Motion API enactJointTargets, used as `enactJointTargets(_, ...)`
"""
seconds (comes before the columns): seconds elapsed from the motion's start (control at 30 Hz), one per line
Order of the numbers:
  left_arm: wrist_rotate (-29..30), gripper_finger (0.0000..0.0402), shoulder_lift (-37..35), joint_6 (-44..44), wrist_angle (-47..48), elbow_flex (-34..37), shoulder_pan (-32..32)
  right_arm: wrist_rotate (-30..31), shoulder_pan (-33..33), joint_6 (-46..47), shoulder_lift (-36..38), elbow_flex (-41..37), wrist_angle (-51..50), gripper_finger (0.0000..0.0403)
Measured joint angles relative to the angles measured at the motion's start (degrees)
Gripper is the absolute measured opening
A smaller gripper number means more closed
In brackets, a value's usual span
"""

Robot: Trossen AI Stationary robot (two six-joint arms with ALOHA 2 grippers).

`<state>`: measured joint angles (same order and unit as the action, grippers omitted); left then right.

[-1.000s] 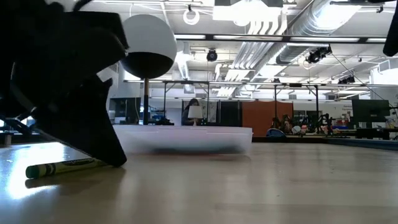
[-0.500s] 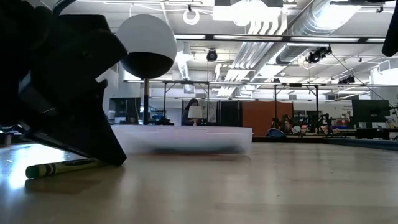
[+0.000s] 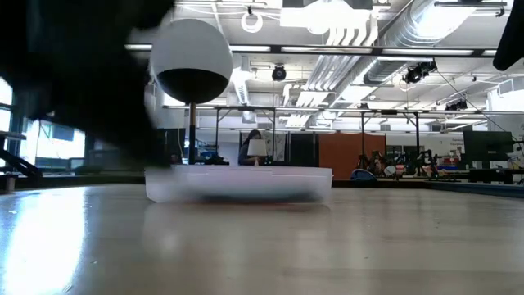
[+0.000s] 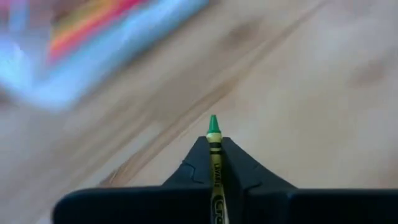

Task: Pick & place school supplies into a supply box
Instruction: Put the light green crayon into the pink supply box

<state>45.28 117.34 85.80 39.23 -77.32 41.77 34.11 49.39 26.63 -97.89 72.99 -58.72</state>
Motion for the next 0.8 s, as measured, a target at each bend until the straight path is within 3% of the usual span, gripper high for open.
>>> enactJointTargets(0.1,2.7,0.0013,-5.3,-9.1,3.1,-3.0,-2.0,0.0,0.0,0.0,0.0,0.0,0.0,0.0057)
enactJointTargets(0.27,1.2,0.003,-8.2,-22.5,5.4,-4.6,-11.1,0.0,0.0,0.0,0.0,0.0,0.4,0.0055)
enactJointTargets(0.5,-13.7,0.0037,-5.3,-38.2,-2.9,-4.3,-26.2,-2.3,0.0,0.3,0.0,0.0,1.6,0.0057)
enactJointTargets(0.67,-19.0,0.0046,-3.4,-43.0,-4.4,-4.3,-31.6,-13.8,0.9,-1.7,0.0,-0.2,2.1,0.0051)
enactJointTargets(0.8,-22.1,0.0072,-2.5,-45.8,-5.1,-4.2,-33.5,-15.6,2.7,-4.9,0.0,-4.1,10.5,0.0045)
